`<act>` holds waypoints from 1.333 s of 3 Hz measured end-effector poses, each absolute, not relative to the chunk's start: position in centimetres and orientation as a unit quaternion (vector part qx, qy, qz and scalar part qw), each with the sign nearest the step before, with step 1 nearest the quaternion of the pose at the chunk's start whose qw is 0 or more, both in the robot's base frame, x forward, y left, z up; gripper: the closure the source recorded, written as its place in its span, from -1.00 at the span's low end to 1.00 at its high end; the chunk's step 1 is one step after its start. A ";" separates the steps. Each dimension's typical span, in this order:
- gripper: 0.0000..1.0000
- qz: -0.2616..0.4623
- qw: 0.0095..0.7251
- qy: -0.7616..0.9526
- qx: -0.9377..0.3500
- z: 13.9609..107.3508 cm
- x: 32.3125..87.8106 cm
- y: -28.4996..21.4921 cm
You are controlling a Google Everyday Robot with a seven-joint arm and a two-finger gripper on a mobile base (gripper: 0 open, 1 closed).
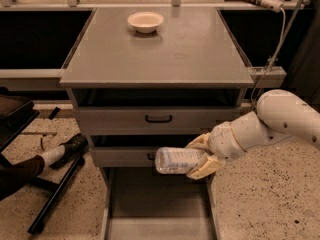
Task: Place blue plastic bottle into bottom drawer
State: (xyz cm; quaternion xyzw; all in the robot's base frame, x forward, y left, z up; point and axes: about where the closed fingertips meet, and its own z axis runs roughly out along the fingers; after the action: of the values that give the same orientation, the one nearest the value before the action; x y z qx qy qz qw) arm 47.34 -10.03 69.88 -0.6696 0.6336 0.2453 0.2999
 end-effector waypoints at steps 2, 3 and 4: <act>1.00 0.237 0.321 0.639 -0.658 67.4 48.3 -9.8; 1.00 0.222 0.337 0.661 -0.633 60.9 48.1 -10.0; 1.00 0.204 0.348 0.684 -0.608 54.7 48.4 -9.7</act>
Offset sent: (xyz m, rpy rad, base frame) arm 0.0430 0.0053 -0.1086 0.0942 -0.1361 -0.1770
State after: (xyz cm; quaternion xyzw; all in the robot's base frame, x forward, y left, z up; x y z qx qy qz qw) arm 48.38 -9.67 54.67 -0.6084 0.6835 0.2043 0.3476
